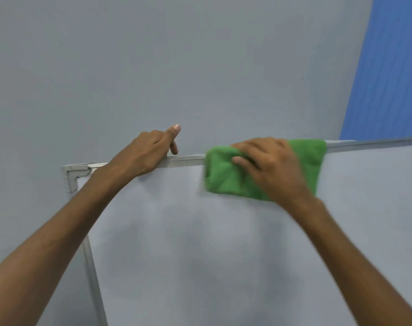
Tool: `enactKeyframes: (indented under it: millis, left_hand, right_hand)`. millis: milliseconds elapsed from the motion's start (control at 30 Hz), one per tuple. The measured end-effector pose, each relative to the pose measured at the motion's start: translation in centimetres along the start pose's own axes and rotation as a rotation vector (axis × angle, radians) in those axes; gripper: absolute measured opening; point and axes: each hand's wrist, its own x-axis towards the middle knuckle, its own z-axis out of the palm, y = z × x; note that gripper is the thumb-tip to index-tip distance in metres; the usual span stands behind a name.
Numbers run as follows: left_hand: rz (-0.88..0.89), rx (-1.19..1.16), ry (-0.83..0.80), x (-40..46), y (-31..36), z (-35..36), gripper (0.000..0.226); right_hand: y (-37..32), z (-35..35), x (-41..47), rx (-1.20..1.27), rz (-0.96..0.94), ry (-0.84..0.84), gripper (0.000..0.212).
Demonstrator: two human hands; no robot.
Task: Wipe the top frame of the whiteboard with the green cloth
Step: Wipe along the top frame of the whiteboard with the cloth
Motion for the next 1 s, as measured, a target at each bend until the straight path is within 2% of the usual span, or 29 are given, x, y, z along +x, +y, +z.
enactKeyframes:
  millis: [67, 167, 267, 367, 467, 567, 700, 767, 900, 1000]
  left_hand:
    - [-0.007, -0.017, -0.047, 0.2, -0.4, -0.4, 0.070]
    - [-0.001, -0.039, -0.103, 0.8, -1.6, -1.6, 0.069]
    - [0.003, -0.073, -0.171, 1.0, -3.0, -2.8, 0.072]
    - [0.008, -0.138, -0.243, 1.5, -4.1, -3.9, 0.076]
    - [0.032, -0.150, -0.255, 2.2, -4.9, -4.6, 0.077]
    - [0.026, -0.166, -0.292, 2.4, -5.8, -4.8, 0.078]
    - [0.020, -0.167, -0.270, 2.2, -6.9, -5.0, 0.078]
    - [0.026, -0.179, -0.259, 2.1, -7.3, -5.2, 0.079]
    - [0.023, -0.207, -0.273, 2.0, -7.2, -5.6, 0.079]
    - [0.047, -0.089, -0.236, 2.2, -7.3, -6.4, 0.079]
  right_hand:
    - [3.4, -1.9, -1.5, -0.058, 0.056, -0.015, 0.033]
    - [3.9, -2.7, -1.8, -0.137, 0.056, -0.049, 0.036]
    - [-1.1, -0.1, 0.3, -0.148, 0.028, -0.022, 0.034]
    - [-9.3, 4.4, 3.0, -0.107, -0.004, 0.069, 0.030]
    - [-15.1, 7.5, 4.9, -0.058, -0.031, 0.103, 0.028]
    - [-13.1, 6.2, 4.3, -0.050, -0.060, 0.064, 0.027]
    - [-6.1, 1.9, 1.3, -0.134, 0.084, 0.055, 0.034]
    - [-5.9, 1.4, 1.0, -0.128, 0.130, 0.052, 0.036]
    - [-14.0, 5.8, 4.2, -0.089, 0.036, 0.073, 0.027]
    - [-20.3, 9.1, 6.9, -0.031, -0.054, 0.089, 0.027]
